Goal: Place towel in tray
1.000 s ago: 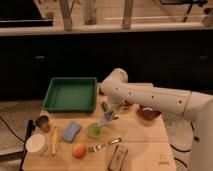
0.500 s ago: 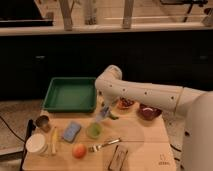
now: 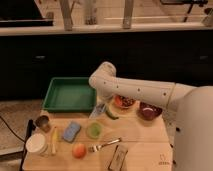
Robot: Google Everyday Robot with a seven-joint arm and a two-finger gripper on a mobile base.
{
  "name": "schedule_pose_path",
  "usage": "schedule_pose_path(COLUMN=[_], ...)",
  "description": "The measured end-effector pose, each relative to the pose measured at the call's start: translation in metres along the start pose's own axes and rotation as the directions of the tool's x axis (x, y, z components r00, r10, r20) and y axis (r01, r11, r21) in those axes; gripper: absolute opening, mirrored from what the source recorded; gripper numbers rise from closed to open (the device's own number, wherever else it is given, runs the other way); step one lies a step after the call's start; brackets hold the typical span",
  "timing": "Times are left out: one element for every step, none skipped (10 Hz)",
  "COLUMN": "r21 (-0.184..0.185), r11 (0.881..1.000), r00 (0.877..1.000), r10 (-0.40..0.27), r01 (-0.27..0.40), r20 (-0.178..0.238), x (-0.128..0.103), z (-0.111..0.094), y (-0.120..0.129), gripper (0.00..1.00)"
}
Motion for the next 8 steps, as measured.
schedule_pose_path(r21=[0.003, 0.006, 0.011, 0.012, 0.016, 0.015, 0.015, 0.021], r11=[1.000, 1.000, 1.000, 0.999, 0.999, 0.999, 0.999, 0.998], r00=[1.000, 1.000, 1.000, 0.999, 0.999, 0.999, 0.999, 0.998], r10=[-0.007, -0.020, -0.024, -0.031, -0.043, -0.045, -0.049, -0.058], r01=[0.007, 0.020, 0.024, 0.031, 0.043, 0.045, 0.049, 0.058], r20=[-0.001, -0.005, -0.009, -0.013, -0.014, -0.016, -0.020, -0.017], x=[-0.005, -0.012, -0.015, -0.019, -0.021, -0.019, -0.019, -0.024], z=[-0.001, -0.002, -0.004, -0.006, -0.008, -0.008, -0.008, -0.008], y=[-0.006, -0.014, -0.022, -0.029, -0.034, -0.035, -0.040, -0.047], gripper=[0.02, 0.02, 0.02, 0.02, 0.02, 0.02, 0.02, 0.02])
